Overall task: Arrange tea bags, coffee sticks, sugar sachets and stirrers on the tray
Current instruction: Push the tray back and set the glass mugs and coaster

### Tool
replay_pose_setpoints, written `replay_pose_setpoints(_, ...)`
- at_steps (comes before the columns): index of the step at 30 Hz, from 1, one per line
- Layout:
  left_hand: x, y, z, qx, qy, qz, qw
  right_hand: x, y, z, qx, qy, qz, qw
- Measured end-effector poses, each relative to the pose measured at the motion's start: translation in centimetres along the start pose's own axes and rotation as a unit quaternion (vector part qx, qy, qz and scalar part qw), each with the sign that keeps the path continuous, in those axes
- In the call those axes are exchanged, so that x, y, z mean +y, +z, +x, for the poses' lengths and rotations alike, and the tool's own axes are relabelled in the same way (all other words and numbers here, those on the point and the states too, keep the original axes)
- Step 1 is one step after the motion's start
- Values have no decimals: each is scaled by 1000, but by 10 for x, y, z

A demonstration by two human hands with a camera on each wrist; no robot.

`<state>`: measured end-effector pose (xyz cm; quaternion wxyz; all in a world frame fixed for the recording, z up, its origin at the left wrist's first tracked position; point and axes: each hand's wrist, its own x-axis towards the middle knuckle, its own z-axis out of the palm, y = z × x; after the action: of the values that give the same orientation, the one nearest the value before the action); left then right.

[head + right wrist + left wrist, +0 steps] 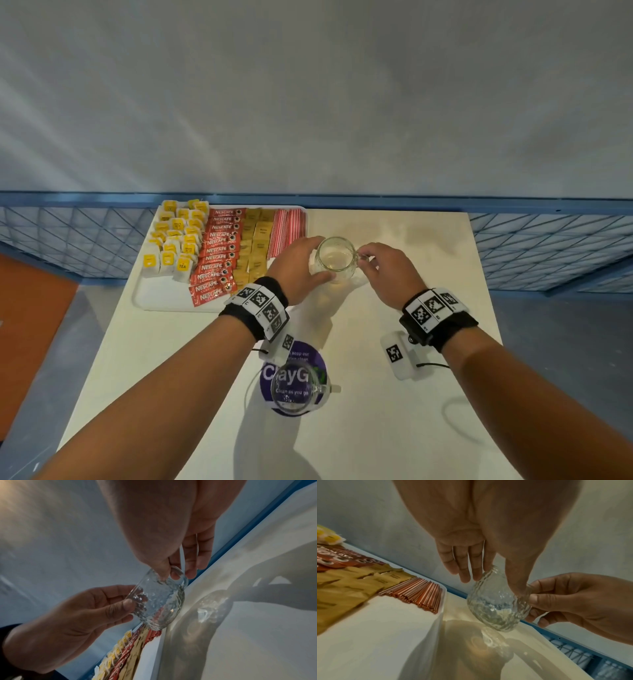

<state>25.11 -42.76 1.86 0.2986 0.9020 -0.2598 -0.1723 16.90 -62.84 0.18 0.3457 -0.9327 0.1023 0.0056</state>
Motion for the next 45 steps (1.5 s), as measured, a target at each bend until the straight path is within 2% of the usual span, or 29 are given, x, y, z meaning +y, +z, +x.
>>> replay_pose_setpoints(7,-25,1,48,-9,-22,16,1000,6,16,50,-3,21,-8,1000)
replay_pose_setpoints(12,-36,2,71,-8,-27,-10,1000,13,24,76,8,26,5,1000)
replay_pose_setpoints(24,-50,9,99,-8,-26,-20,999,22,31,98,29,24,-7,999)
replay_pose_setpoints(37,-46,5,92,3,-30,-10,999,22,24,97,12,33,-9,999)
replay_pose_setpoints(41,-48,-4,73,21,-37,0,999,20,20,79,30,28,-6,999)
replay_pose_setpoints(45,-53,-13,38,39,-15,3,999,17,20,43,14,-1,16,1000)
